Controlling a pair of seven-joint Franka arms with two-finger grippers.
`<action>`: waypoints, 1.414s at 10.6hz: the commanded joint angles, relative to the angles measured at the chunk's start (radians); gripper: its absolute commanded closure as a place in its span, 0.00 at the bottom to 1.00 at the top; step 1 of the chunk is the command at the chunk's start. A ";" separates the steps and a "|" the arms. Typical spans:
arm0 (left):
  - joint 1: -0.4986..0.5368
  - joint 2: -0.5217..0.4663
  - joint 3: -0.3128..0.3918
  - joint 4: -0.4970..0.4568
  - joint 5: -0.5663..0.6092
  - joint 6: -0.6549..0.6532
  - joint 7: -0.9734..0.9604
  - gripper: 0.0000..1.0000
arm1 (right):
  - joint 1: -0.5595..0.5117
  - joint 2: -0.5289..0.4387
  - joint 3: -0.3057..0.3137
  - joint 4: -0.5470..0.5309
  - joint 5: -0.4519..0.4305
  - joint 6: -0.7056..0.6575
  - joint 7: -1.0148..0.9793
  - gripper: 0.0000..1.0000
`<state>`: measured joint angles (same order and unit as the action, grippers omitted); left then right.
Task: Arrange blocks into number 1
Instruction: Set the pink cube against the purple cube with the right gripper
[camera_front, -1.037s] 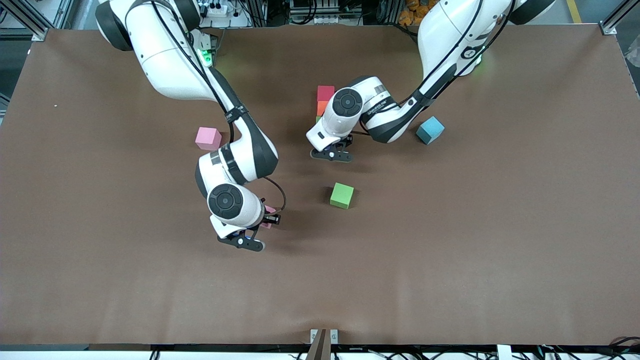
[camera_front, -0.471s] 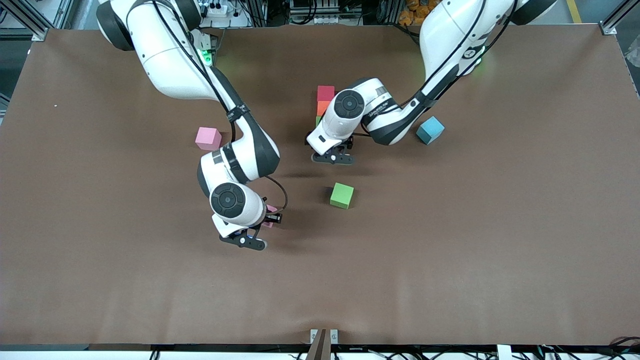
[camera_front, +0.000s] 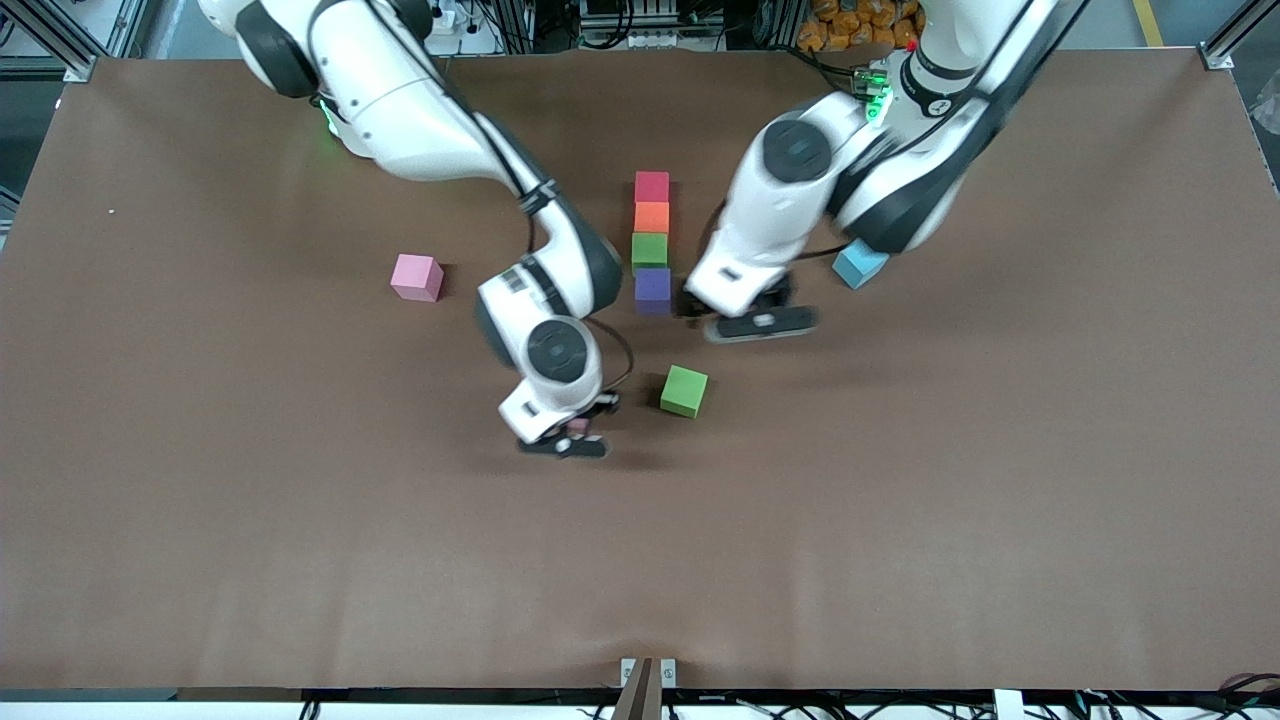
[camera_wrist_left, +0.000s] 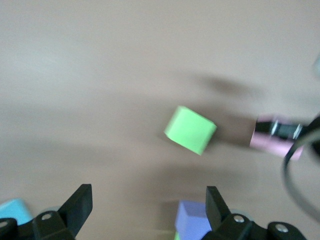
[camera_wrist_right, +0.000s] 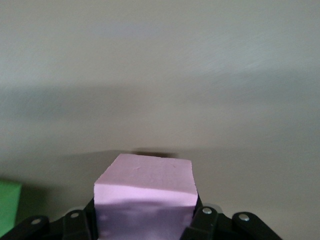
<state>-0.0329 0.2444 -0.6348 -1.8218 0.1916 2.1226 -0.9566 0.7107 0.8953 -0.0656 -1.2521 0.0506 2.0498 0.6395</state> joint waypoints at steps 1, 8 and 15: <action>0.115 -0.132 -0.003 -0.047 -0.029 -0.091 0.115 0.00 | 0.042 -0.016 0.068 -0.050 -0.018 0.046 -0.014 1.00; 0.142 -0.197 0.165 0.105 -0.110 -0.394 0.410 0.00 | 0.108 -0.058 0.119 -0.164 -0.026 0.141 -0.049 1.00; 0.142 -0.251 0.294 0.225 -0.239 -0.538 0.546 0.00 | 0.108 -0.113 0.130 -0.248 -0.022 0.132 -0.038 0.56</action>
<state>0.1063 0.0116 -0.3871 -1.6223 -0.0097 1.6289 -0.4797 0.8206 0.8123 0.0578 -1.4413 0.0365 2.1816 0.5922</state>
